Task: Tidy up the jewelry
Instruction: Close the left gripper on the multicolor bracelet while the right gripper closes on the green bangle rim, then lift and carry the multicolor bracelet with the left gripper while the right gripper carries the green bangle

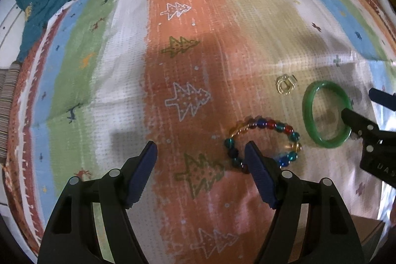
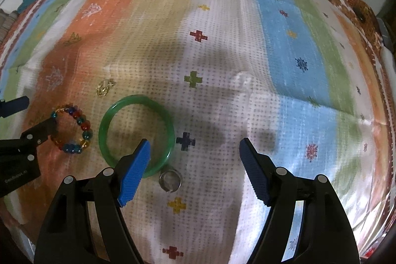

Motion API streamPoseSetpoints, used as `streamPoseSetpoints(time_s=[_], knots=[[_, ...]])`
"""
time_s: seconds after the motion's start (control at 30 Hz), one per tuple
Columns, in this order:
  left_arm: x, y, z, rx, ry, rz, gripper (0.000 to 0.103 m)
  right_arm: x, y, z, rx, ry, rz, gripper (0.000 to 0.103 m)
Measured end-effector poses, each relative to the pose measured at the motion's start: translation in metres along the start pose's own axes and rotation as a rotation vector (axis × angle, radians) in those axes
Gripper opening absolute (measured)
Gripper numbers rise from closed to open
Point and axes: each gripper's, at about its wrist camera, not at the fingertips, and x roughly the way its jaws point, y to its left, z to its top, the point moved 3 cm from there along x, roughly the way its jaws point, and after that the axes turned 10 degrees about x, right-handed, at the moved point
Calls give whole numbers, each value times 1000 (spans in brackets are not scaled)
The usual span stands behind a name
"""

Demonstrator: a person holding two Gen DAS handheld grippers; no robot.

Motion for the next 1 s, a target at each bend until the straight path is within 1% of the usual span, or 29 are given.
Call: streamPoseSetpoints(time_s=[0.03,0.07,0.1,0.13,0.17,0.23,0.3,0.33,0.37,0.4,0.47,0.53,0.63,0.8,1.0], knots=[[2,0,1,1,3,0,71,2,1,0,-8,4,-3,72],[6,-1,1,5,14,2,70,5,3,-2,-25,13,-7,62],[9,-1,1,3,22,-7,67,5,5,-2,-36,6,-9,60],[11,-1,1,-6,25,-20,66,4,6,-2,-42,2,-6,58],[12,0,1,-19,23,-32,64,4,7,-2,-47,0,-2,54],[12,1,1,-19,22,-32,55,3,9,-3,-55,-4,4,44],[11,-3,0,-3,20,-24,36,2,12,-5,-67,-8,15,29],[11,-7,0,9,23,-21,30,1,13,-5,-72,-9,17,26],[10,-10,0,16,26,-19,19,0,14,-7,-79,-11,16,19],[10,-13,0,22,32,-15,11,0,15,-8,-82,-13,15,13],[8,-17,0,33,38,8,9,-2,14,-9,-83,-20,18,10],[6,-20,-1,43,40,18,9,-2,12,-9,-78,-23,20,9],[0,-22,-3,49,39,16,9,-5,7,-9,-65,-27,9,8],[-17,-20,-7,38,9,12,9,-10,0,-11,-43,-33,6,8],[-40,-20,-12,13,-20,-6,9,-25,-6,-13,-29,-63,4,8]])
